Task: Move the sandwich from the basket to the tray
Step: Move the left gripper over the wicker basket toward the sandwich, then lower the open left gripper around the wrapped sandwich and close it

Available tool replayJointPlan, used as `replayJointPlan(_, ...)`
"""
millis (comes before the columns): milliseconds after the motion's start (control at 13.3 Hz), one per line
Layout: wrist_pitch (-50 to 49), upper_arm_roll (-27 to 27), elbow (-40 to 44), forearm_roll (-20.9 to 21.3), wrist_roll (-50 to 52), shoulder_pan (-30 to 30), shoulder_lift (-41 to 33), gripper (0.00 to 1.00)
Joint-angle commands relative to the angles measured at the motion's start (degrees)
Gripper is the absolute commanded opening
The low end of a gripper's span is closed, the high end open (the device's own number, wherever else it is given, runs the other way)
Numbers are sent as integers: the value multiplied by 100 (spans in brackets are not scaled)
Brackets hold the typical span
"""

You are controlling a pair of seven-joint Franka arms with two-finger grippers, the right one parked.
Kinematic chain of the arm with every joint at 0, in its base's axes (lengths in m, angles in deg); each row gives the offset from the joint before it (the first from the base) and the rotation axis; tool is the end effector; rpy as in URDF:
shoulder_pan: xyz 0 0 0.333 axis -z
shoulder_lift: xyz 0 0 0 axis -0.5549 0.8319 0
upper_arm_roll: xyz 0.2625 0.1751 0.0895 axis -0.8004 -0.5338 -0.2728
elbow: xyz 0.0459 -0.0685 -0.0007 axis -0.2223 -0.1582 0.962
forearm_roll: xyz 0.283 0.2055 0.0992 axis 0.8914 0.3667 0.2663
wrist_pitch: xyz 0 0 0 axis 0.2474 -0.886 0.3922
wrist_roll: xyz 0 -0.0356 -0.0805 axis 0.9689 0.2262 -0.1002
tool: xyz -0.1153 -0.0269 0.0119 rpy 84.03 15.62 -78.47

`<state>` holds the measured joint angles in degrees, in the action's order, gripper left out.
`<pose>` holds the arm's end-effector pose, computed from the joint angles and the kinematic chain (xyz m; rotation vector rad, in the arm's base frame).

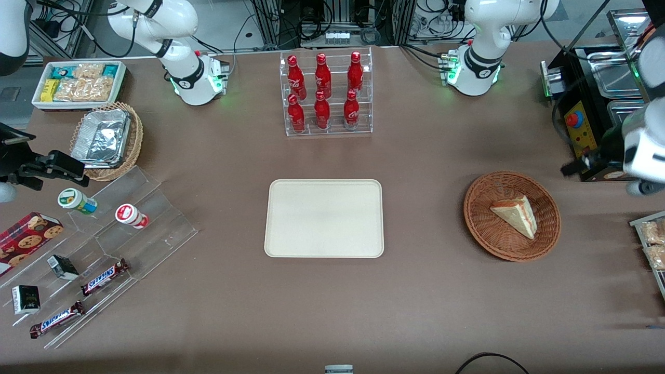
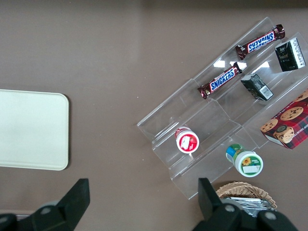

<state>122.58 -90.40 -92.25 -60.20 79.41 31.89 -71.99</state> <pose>0.5328 0.0290 0.5162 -2.9691 -0.8104 0.1400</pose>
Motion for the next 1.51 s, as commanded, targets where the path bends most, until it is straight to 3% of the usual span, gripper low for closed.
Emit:
replayJointPlan(0,1086,0,-921,-75,901,-161,-34,100)
replayJointPlan(753,3628,9,-2338,-84,1798,-179,625,100)
replayJointPlan(1430,4244,35,-2585,-93,1931,-47,941,100)
